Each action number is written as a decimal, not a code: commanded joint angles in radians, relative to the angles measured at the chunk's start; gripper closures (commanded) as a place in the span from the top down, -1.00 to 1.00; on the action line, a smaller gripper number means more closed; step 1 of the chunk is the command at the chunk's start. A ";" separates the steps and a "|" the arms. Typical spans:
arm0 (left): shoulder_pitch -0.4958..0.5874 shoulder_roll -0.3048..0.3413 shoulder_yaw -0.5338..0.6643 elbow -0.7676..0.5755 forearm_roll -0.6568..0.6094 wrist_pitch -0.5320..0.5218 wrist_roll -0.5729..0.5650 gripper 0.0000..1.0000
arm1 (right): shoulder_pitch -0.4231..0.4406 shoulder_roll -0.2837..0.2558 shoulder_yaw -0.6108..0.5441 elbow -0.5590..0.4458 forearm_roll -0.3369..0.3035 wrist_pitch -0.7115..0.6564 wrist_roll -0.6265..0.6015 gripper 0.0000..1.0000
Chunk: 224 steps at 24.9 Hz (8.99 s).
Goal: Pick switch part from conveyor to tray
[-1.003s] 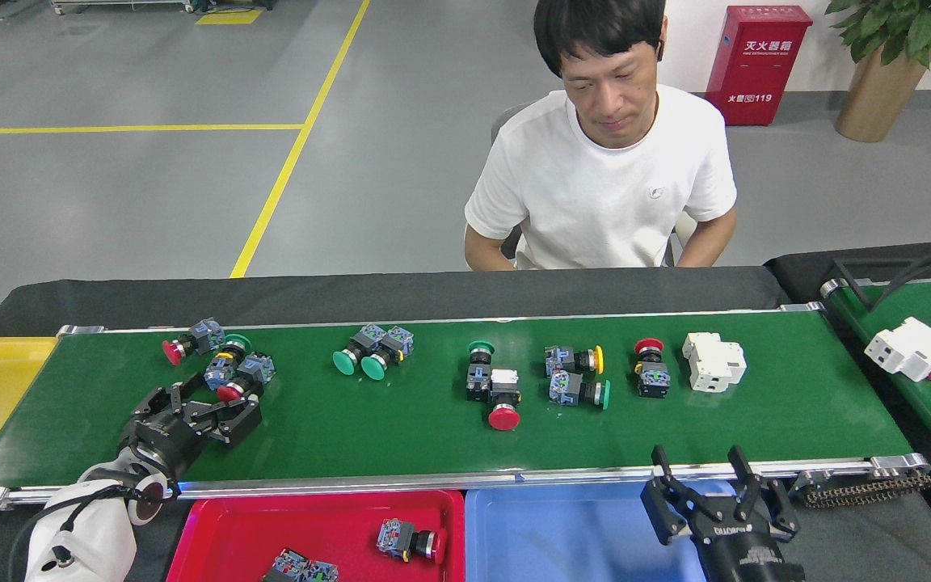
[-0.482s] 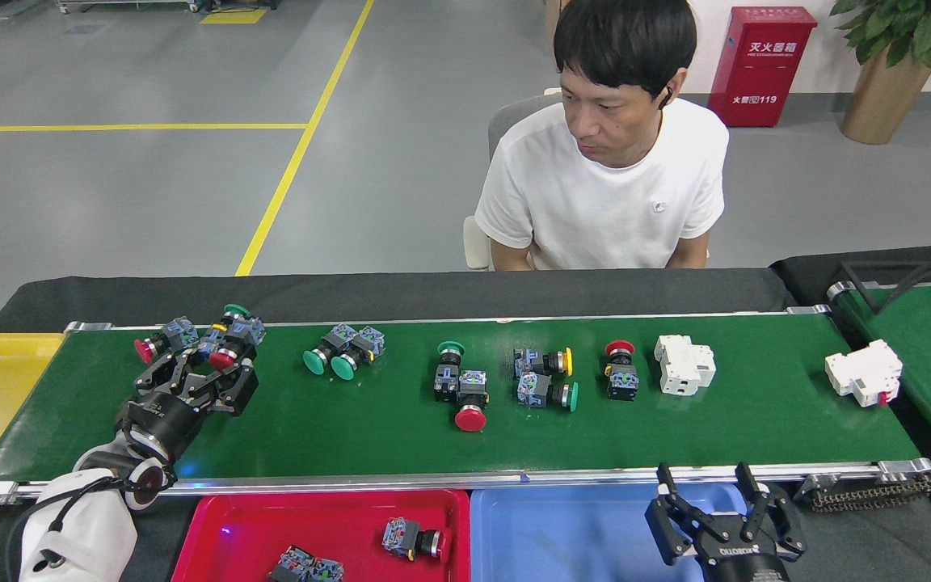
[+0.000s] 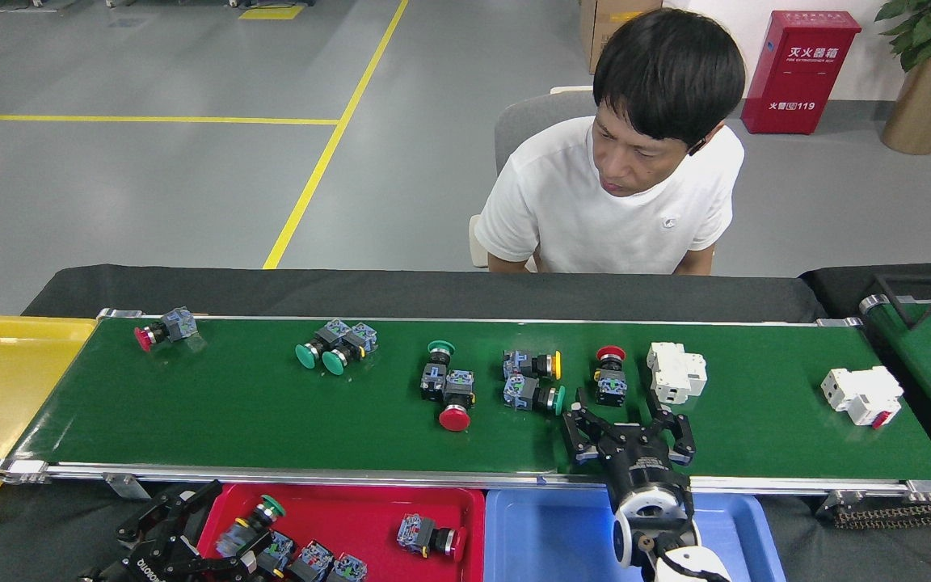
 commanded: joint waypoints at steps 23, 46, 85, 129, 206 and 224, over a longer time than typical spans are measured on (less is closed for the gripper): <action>-0.510 -0.024 0.040 0.575 -0.152 0.034 0.025 0.99 | 0.164 -0.019 0.054 -0.383 -0.073 -0.646 0.090 -0.78; -0.852 -0.044 -0.103 1.149 -0.141 0.608 0.112 0.67 | 0.086 0.013 -0.050 -0.370 -0.078 -0.484 0.111 0.94; 0.053 -0.049 0.276 0.129 -0.028 0.158 0.147 1.00 | 0.092 -0.056 0.037 -0.172 -0.018 -0.031 -0.007 0.94; -0.618 0.096 -0.072 0.821 0.035 0.298 0.166 -0.97 | 0.541 -0.416 -0.354 -0.494 -0.333 -1.027 0.036 -0.82; -0.745 0.105 -0.066 0.931 0.123 0.672 0.140 -0.96 | 0.478 -0.100 -0.161 -0.575 -0.046 -0.332 -0.097 0.97; 0.243 0.059 0.173 -0.017 0.275 0.019 0.080 1.00 | 0.506 -0.153 -0.185 -0.584 -0.046 -0.329 -0.097 0.97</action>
